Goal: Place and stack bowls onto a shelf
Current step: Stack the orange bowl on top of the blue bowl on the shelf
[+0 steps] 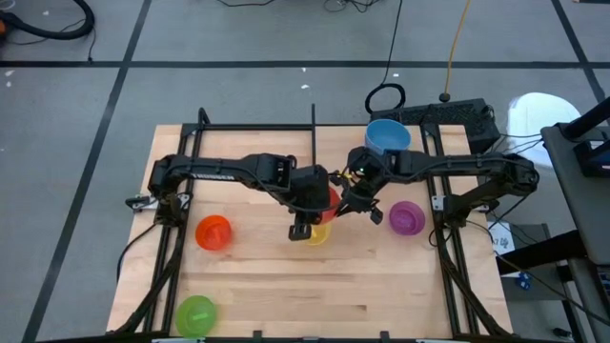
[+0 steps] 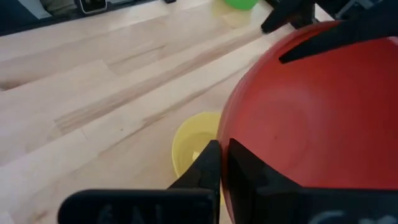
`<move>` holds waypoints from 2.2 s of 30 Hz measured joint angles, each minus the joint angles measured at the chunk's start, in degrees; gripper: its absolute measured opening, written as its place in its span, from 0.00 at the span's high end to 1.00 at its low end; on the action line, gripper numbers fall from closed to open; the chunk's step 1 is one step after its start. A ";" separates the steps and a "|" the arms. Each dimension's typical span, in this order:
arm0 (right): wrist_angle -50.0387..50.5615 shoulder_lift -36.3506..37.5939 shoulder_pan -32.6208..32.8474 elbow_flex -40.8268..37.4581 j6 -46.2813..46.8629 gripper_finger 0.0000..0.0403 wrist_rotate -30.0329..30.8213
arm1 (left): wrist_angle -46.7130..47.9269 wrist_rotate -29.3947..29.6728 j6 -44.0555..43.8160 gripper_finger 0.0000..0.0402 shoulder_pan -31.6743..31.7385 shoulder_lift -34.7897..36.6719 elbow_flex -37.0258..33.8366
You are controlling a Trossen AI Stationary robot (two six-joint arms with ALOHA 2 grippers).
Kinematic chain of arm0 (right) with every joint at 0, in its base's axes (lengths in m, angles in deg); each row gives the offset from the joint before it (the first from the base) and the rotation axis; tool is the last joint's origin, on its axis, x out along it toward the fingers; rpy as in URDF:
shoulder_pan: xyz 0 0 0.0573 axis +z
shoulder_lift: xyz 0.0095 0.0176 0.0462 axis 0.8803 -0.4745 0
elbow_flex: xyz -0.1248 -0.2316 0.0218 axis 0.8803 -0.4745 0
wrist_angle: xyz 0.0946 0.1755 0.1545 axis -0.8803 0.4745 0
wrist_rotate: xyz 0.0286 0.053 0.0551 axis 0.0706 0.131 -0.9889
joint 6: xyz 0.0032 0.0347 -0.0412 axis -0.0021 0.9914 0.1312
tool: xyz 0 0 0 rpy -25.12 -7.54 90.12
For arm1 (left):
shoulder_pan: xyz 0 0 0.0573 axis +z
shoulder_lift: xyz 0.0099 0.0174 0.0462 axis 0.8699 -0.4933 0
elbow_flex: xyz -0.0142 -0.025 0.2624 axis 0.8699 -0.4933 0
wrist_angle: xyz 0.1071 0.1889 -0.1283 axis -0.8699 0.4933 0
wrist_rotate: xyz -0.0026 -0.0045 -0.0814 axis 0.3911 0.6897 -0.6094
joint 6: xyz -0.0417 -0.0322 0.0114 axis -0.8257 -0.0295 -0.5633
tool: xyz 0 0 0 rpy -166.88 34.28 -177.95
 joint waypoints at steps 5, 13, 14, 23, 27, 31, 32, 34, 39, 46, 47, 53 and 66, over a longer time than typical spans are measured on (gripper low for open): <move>1.10 1.40 -0.01 0.00 -0.20 1.00 6.11 | 0.64 -0.21 0.65 0.73 1.66 0.15 0.00; 5.47 6.15 -0.01 0.02 0.30 1.00 12.61 | -0.82 1.68 8.62 0.72 3.47 4.22 -0.09; 5.93 6.73 -0.03 0.02 0.51 1.00 13.42 | -1.46 2.22 9.30 0.72 3.58 4.89 -0.09; 8.89 13.61 -0.50 0.04 5.24 1.00 26.47 | -6.37 11.19 14.00 0.72 3.55 11.76 -0.05; 9.08 17.54 -1.95 0.06 10.73 1.00 35.87 | -5.87 14.10 14.01 0.72 3.55 13.57 -0.09; 11.58 20.89 -4.34 0.07 15.96 1.00 46.84 | -5.32 14.18 14.14 0.72 3.60 14.53 -0.09; 11.90 21.70 -5.33 0.07 16.92 1.00 49.03 | -5.20 14.22 14.25 0.72 3.68 14.53 -0.09; 12.51 22.90 -7.39 0.07 18.57 1.00 50.99 | -4.98 14.22 14.25 0.72 3.88 14.34 -0.11; 15.45 24.12 -13.53 0.07 21.45 1.00 50.03 | -4.78 14.24 14.04 0.72 4.64 14.23 -0.11; 20.06 22.03 -21.67 0.07 21.65 1.00 42.58 | -4.71 14.28 13.75 0.72 5.06 14.05 -0.11; 20.04 21.51 -22.56 0.07 21.33 1.00 42.49 | -4.71 14.28 13.73 0.72 5.06 14.05 -0.11; 21.62 18.11 -28.13 0.07 20.68 1.00 36.09 | -4.55 14.26 12.41 0.72 5.04 14.03 -0.11; 30.94 13.63 -33.25 0.07 20.76 1.00 32.03 | -1.36 14.22 11.04 0.72 5.07 14.03 -0.11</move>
